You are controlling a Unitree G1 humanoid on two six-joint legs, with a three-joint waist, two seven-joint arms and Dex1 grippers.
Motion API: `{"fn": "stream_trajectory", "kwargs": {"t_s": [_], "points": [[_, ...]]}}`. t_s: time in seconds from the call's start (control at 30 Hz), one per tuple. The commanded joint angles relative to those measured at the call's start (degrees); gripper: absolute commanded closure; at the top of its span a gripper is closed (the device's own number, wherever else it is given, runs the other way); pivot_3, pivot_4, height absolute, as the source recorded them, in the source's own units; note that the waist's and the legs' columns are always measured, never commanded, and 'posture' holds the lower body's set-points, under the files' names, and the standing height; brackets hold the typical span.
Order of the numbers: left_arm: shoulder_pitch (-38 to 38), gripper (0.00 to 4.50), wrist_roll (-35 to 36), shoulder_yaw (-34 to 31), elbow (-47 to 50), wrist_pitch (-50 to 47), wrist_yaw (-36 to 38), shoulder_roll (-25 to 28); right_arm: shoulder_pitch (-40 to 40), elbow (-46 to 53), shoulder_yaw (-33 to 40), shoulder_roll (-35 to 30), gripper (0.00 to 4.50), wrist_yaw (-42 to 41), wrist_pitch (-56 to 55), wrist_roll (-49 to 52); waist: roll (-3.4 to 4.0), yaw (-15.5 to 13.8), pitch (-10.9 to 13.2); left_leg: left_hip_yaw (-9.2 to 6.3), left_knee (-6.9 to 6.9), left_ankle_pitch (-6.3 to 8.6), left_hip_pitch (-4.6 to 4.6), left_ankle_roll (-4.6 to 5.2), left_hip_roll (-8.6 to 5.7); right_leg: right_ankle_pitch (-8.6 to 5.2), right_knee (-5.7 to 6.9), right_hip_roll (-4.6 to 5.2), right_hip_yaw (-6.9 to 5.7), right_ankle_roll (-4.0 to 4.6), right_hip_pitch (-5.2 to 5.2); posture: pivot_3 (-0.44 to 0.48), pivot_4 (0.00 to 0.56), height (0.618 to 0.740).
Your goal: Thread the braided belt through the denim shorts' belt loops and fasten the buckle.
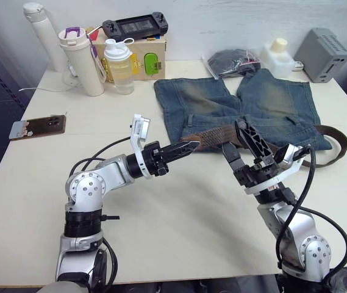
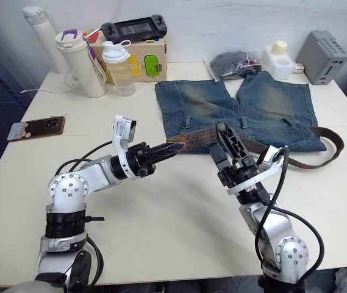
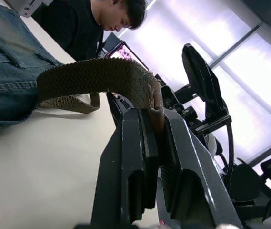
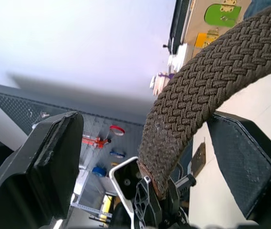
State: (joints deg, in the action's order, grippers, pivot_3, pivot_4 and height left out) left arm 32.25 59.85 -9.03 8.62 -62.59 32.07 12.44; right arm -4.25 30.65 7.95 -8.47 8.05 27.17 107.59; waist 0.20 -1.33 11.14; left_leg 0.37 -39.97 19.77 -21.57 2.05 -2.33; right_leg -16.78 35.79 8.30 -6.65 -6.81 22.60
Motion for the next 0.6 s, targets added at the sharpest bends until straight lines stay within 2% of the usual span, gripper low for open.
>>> {"fn": "stream_trajectory", "kwargs": {"t_s": [0.03, 0.27, 0.43, 0.5, 0.6], "points": [[0.6, 4.5, 1.66, -0.08, 1.52, 0.48, 0.72, 0.49, -1.06, 0.84, -0.22, 0.7, 1.01, -0.79, -0.83, -0.59, 0.0, -0.04, 0.0, 0.0, 0.0, 0.0, 0.0, 0.01, 0.0, 0.0, 0.0, 0.0, 0.0, 0.0, 0.0, 0.0, 0.15, 0.687], [0.92, 4.5, 1.8, 0.24, 1.03, 0.52, 1.59, 1.02, -2.68, -0.76, -0.39, 1.54, 4.44, -1.35, -1.61, -2.02, 0.0, -0.01, 0.0, 0.01, 0.01, 0.01, 0.0, 0.02, 0.0, 0.0, 0.0, 0.01, 0.03, 0.0, 0.02, 0.0, 0.15, 0.687], [0.97, 4.5, 1.4, 0.63, 0.74, 0.87, 1.84, 1.62, -3.32, -1.08, 0.46, 2.32, 4.44, -2.33, -2.14, -2.71, 0.0, -0.05, 0.0, 0.03, 0.01, 0.02, 0.0, 0.03, 0.0, 0.0, 0.0, 0.01, 0.05, 0.0, 0.03, 0.0, 0.15, 0.687], [0.9, 3.59, -0.55, 1.96, 0.78, 1.93, 2.17, 2.24, -3.49, -0.67, 1.24, 3.04, 4.5, -2.86, -2.96, -2.65, 0.01, -0.03, 0.0, 0.03, 0.01, 0.02, 0.0, 0.03, 0.0, 0.0, 0.0, 0.01, 0.06, 0.0, 0.03, 0.0, 0.15, 0.687], [1.69, 2.47, -5.33, 4.74, -0.12, 5.79, 3.68, 3.61, -2.99, 0.59, 4.2, 2.59, 4.5, -3.88, -4.61, -2.66, 0.01, -0.12, 0.01, 0.03, 0.01, 0.02, -0.01, 0.03, -0.01, 0.0, 0.0, 0.01, 0.06, 0.0, 0.03, 0.0, 0.15, 0.687]]}}
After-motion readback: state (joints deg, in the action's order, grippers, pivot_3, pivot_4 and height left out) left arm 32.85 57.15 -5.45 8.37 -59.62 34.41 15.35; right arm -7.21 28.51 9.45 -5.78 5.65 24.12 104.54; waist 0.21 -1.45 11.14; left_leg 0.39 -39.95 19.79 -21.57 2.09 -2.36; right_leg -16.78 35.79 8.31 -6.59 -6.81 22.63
